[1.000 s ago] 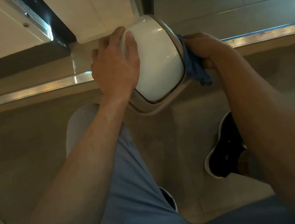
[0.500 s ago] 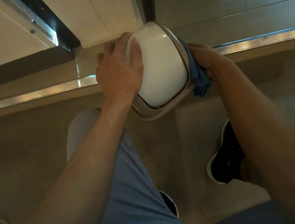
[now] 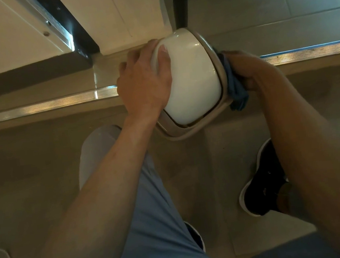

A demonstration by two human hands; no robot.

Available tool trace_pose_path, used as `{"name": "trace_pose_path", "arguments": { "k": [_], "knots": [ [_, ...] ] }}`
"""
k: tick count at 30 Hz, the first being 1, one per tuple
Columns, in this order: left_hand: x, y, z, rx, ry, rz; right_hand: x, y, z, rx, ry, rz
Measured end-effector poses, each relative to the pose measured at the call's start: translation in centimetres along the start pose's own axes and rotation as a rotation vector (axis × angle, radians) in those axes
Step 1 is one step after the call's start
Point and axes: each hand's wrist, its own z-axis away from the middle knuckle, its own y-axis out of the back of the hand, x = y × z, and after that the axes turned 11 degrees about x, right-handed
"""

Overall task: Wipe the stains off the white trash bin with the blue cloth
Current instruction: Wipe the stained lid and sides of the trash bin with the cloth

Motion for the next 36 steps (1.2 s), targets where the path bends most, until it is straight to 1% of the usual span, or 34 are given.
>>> {"name": "trace_pose_path", "arguments": {
  "k": [2, 5, 9, 13, 16, 17, 18, 20, 22, 23, 25, 26, 27, 28, 32, 34, 36],
  "knots": [
    [0.1, 0.1, 0.0, 0.005, 0.009, -0.003, 1.3, 0.7, 0.1, -0.036, -0.059, -0.031],
    [0.1, 0.1, 0.0, -0.001, 0.012, 0.001, 2.3, 1.5, -0.5, -0.037, -0.061, -0.079],
    [0.1, 0.2, 0.0, -0.013, 0.000, 0.006, 0.1, 0.1, -0.5, 0.008, 0.004, 0.044],
    [0.2, 0.4, 0.1, -0.016, 0.003, 0.011, -0.7, -0.2, -0.2, 0.051, -0.006, 0.076],
    [0.3, 0.4, 0.1, -0.016, 0.009, 0.013, 0.4, 0.1, 0.4, -0.005, -0.026, -0.004],
    [0.3, 0.4, 0.0, -0.014, 0.010, 0.011, 1.3, 0.1, 0.7, 0.004, -0.055, -0.027],
    [0.3, 0.4, 0.0, -0.014, 0.012, 0.010, 2.4, 0.2, 1.2, 0.042, -0.082, -0.072],
    [0.3, 0.3, 0.1, -0.015, 0.019, 0.010, 4.8, -0.1, 2.4, 0.131, -0.056, -0.186],
    [0.2, 0.4, 0.1, -0.013, 0.017, 0.008, 5.9, -0.6, 3.3, 0.156, -0.043, -0.298],
    [0.3, 0.4, 0.2, -0.016, 0.010, 0.008, 5.7, -0.7, 3.2, 0.159, -0.055, -0.310],
    [0.4, 0.4, 0.2, -0.022, -0.002, 0.013, 3.9, -0.8, 2.7, 0.155, -0.085, -0.183],
    [0.5, 0.4, 0.2, -0.020, -0.005, 0.015, 2.7, -0.7, 2.6, 0.156, -0.134, -0.112],
    [0.5, 0.4, 0.2, -0.019, -0.004, 0.014, 2.2, -0.9, 2.6, 0.181, -0.166, -0.083],
    [0.4, 0.4, 0.2, -0.017, -0.001, 0.013, 2.1, -1.2, 2.8, 0.219, -0.164, -0.108],
    [0.3, 0.4, 0.2, -0.016, 0.000, 0.010, 6.0, -3.3, 4.0, 0.424, 0.039, -0.431],
    [0.3, 0.4, 0.2, -0.010, -0.003, 0.018, 7.9, -4.6, 4.9, 0.518, 0.070, -0.484],
    [0.3, 0.3, 0.2, -0.009, -0.003, 0.025, 9.0, -5.8, 5.6, 0.573, 0.080, -0.511]
  ]
}}
